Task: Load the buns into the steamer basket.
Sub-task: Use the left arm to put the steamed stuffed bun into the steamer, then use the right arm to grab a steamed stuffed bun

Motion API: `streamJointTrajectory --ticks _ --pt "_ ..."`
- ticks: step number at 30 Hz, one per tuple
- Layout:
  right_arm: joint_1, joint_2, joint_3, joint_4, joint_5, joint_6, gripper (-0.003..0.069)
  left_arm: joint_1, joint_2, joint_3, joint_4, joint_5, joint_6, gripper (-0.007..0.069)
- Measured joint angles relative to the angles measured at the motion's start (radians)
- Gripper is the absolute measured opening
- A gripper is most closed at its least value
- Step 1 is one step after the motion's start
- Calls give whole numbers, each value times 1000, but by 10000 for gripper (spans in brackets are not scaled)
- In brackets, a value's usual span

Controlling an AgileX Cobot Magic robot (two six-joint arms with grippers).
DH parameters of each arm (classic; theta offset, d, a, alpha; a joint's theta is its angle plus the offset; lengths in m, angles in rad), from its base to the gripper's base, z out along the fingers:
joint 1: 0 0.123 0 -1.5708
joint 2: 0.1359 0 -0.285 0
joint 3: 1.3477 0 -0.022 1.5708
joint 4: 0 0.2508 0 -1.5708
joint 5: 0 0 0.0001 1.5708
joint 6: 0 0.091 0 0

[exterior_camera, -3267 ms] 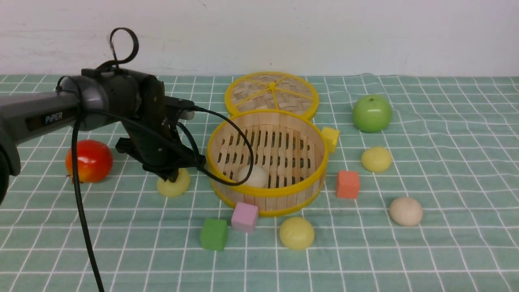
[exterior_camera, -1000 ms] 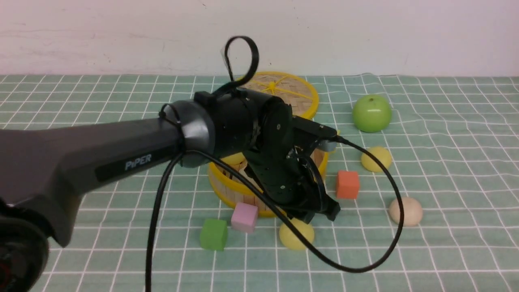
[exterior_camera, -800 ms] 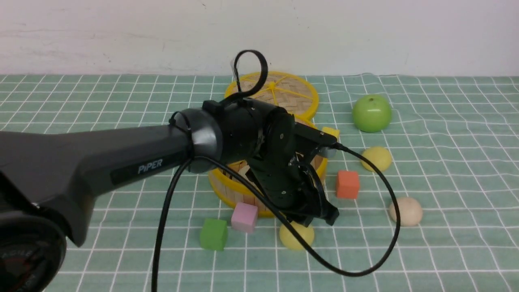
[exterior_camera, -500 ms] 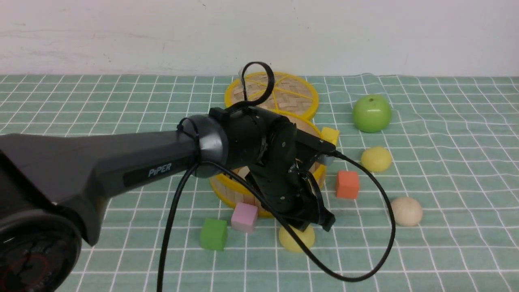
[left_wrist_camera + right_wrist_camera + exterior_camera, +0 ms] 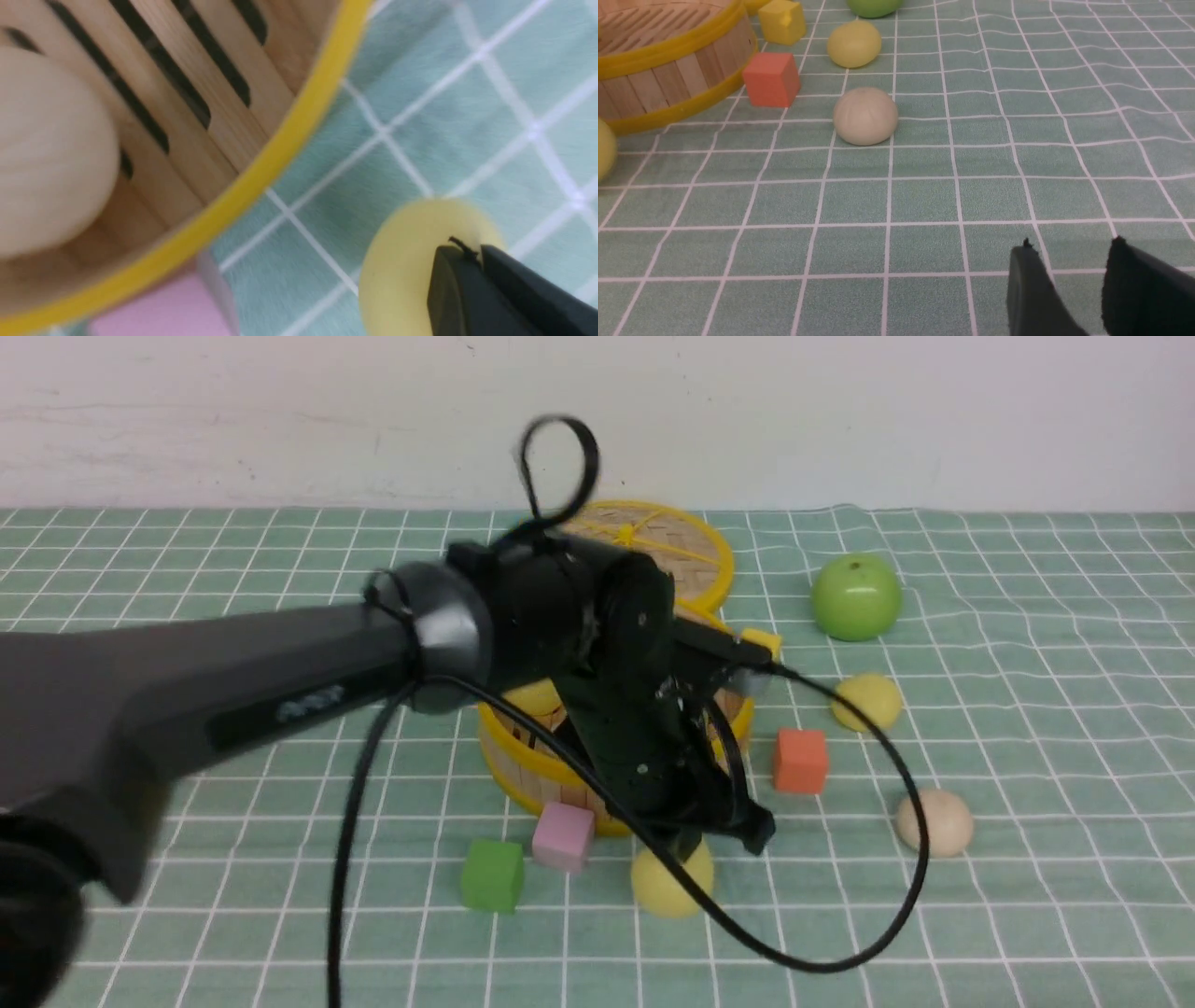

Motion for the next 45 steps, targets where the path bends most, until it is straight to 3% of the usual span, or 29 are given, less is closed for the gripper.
streamJointTrajectory --ticks 7,11,16,27,32,36,39,42,44,45 --pt "0 0 0 0 0 0 240 16 -111 -41 86 -131 4 -13" --pt "0 0 0 0 0 0 240 86 -64 -115 105 -202 3 -13" --pt "0 0 0 0 0 0 240 189 101 -239 91 -220 3 -13" --pt "0 0 0 0 0 0 240 306 326 -412 87 -281 -35 17" --pt "0 0 0 0 0 0 240 322 344 -419 83 -297 -48 147" --pt "0 0 0 0 0 0 240 318 332 -421 46 -281 -49 318" --pt "0 0 0 0 0 0 240 315 293 -421 10 -230 -49 372" --pt "0 0 0 0 0 0 240 308 223 -421 -18 -168 -49 367" --pt "0 0 0 0 0 0 240 292 139 -421 -28 -79 -49 294" --pt "0 0 0 0 0 0 240 282 84 -421 -34 -25 -49 213"
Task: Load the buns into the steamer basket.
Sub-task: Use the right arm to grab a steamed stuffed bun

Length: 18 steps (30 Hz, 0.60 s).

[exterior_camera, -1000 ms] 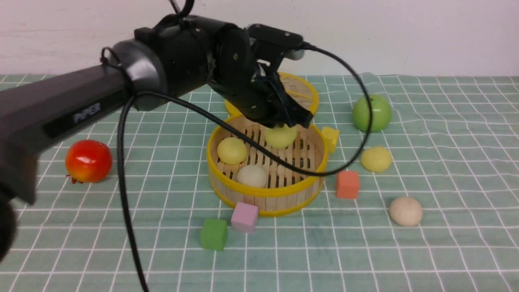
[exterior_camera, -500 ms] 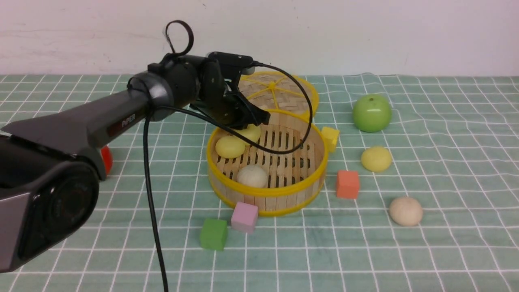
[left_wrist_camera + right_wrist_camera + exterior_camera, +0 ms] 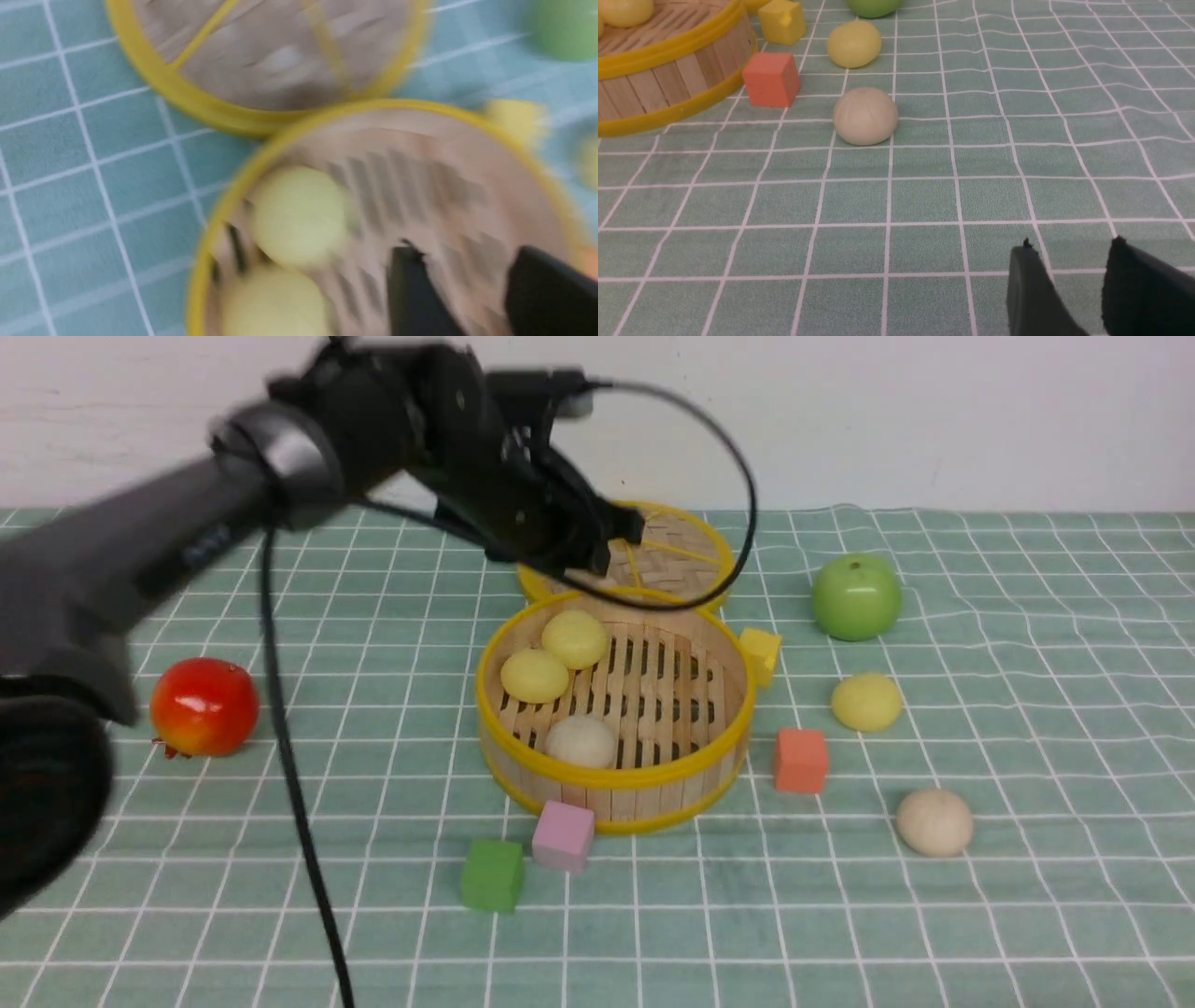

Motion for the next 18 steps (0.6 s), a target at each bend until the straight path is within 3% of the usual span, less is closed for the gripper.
streamJointTrajectory --ticks 2,4,9,13,18 --pt "0 0 0 0 0 0 240 -20 -74 1 -4 86 0 73" --pt "0 0 0 0 0 0 240 -45 -142 27 -5 140 5 -8" --pt "0 0 0 0 0 0 240 -116 -350 234 -4 119 14 -14" --pt "0 0 0 0 0 0 240 -184 -596 521 -11 -38 23 -14" --pt "0 0 0 0 0 0 240 -197 -855 854 -20 -244 23 -14"
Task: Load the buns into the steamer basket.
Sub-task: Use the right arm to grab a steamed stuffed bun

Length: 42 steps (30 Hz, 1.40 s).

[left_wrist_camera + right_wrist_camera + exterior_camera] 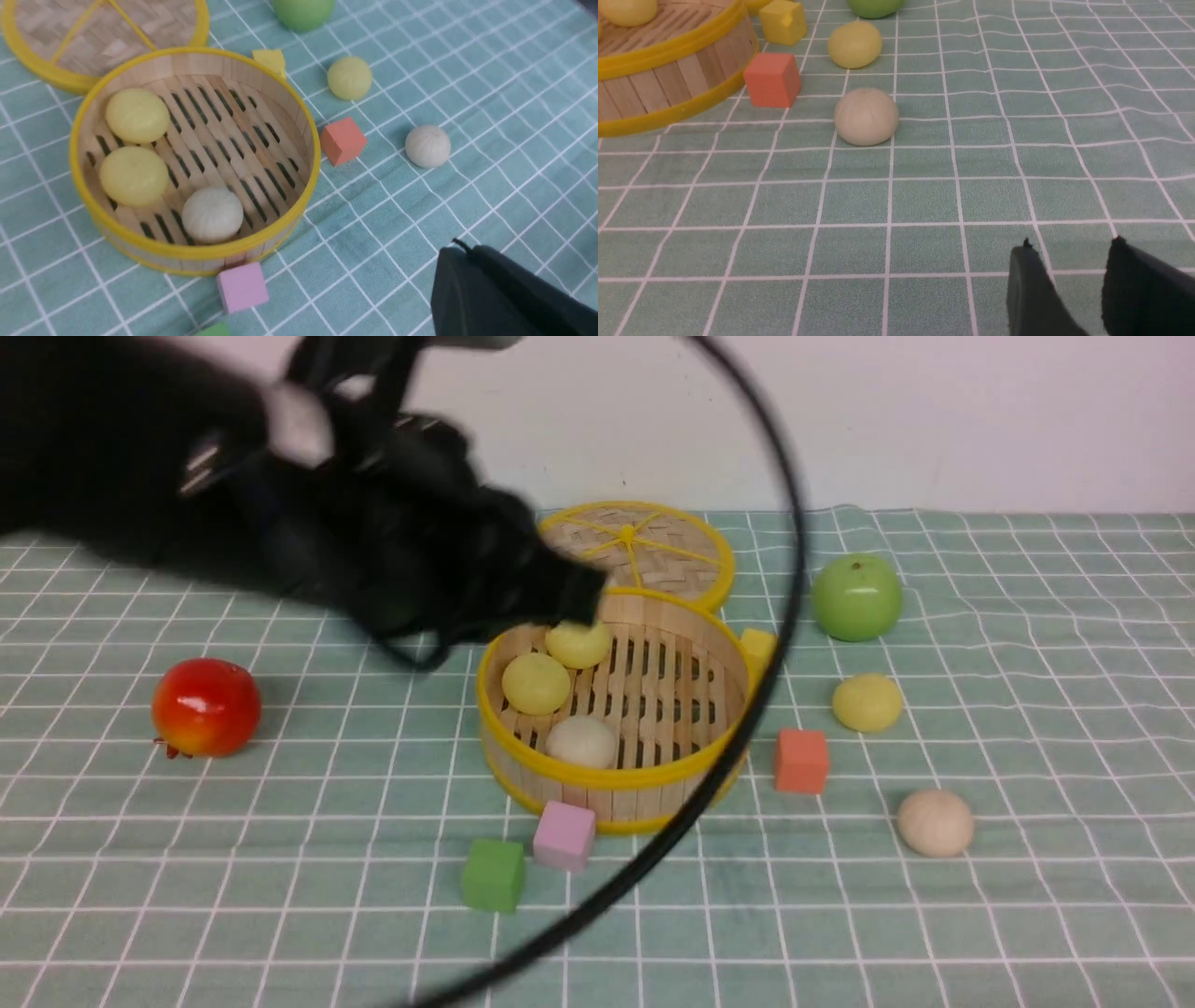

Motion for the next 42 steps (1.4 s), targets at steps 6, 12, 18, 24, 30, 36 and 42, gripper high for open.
streamJointTrajectory --ticks 6,12,18,24,30,36,42 --pt "0 0 0 0 0 0 240 -2 -311 362 -30 -207 -1 -14" --pt "0 0 0 0 -1 0 240 -3 -622 669 -48 -400 -1 -14" --pt "0 0 9 69 -67 43 240 -3 -813 802 -60 -419 -1 -14" --pt "0 0 10 357 -243 224 240 -3 -913 888 -62 -419 -1 -14" --pt "8 49 -61 435 -153 225 229 -3 -913 917 -63 -397 -1 -14" --pt "50 457 -408 343 252 -27 158 -3 -913 917 -63 -389 -1 -14" --pt "62 965 -715 275 416 -148 82 -3 -914 917 -63 -385 -1 -14"
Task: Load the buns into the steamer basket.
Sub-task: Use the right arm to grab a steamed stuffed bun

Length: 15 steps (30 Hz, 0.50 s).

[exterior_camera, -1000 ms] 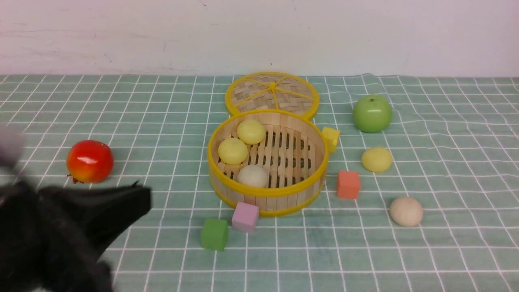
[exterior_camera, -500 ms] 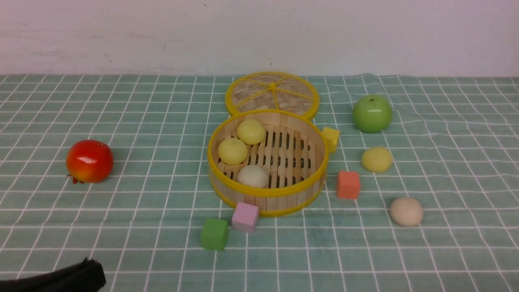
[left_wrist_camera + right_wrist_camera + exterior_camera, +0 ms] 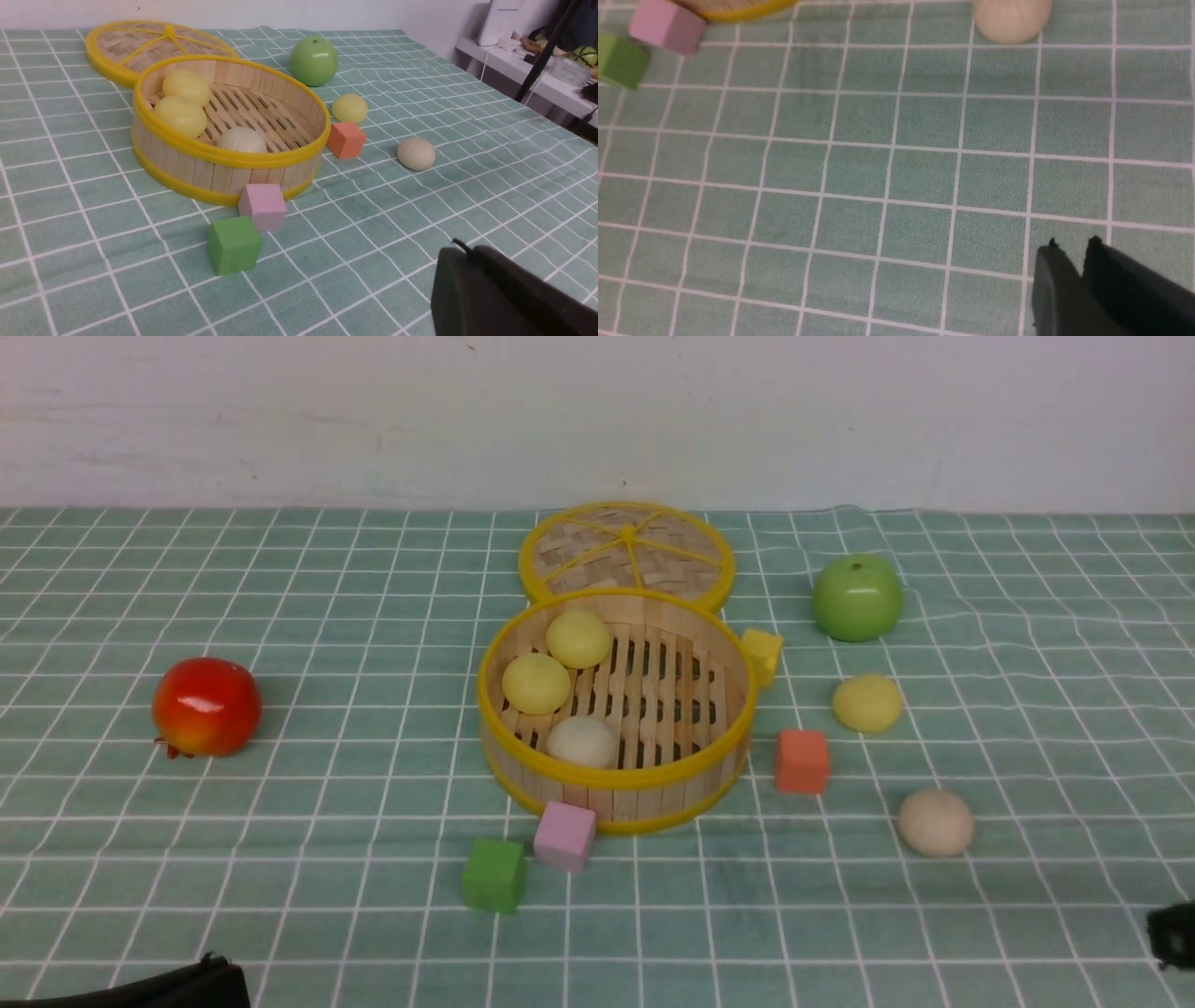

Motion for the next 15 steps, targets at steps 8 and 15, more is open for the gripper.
streamJointTrajectory --ticks 8,15 --pt "85 467 -295 -71 -2 -6 79 0 0 0 0 0 0 -13" --pt "88 735 -494 -108 -15 9 171 0 0 0 0 0 0 -11"
